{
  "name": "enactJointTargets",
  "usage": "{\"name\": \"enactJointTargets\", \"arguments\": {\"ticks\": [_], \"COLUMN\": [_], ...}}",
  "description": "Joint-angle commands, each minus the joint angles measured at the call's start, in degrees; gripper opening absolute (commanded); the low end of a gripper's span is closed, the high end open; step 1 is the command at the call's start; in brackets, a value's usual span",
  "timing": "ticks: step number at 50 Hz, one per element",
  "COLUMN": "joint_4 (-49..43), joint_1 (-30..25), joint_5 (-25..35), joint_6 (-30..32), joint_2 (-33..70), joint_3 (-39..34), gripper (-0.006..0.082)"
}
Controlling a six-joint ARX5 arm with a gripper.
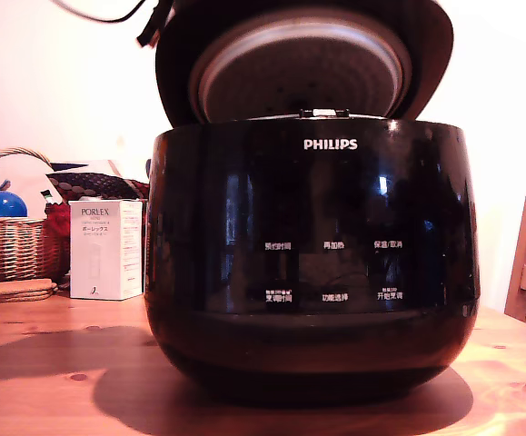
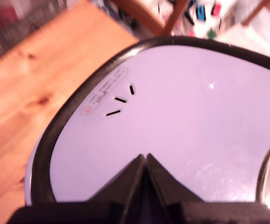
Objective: Close the rice cooker by pressing the lid down with medium force
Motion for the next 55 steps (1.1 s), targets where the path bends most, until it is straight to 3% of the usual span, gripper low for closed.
{"name": "enactJointTargets", "arguments": {"ticks": [1, 13, 30, 55], "joint_4": [2.6, 13.9, 29.5, 49.3], "joint_1": [-0.4, -1.5, -5.3, -10.4], "joint_5": [-0.8, -3.2, -8.4, -15.8], "joint_6": [-1.9, -5.7, -9.0, -8.7], "joint_2": [-2.3, -7.3, -12.9, -17.9], "joint_3": [-4.2, -16.2, -27.5, -43.5], "gripper": [-0.0023, -0.0023, -0.0023, -0.0023]}}
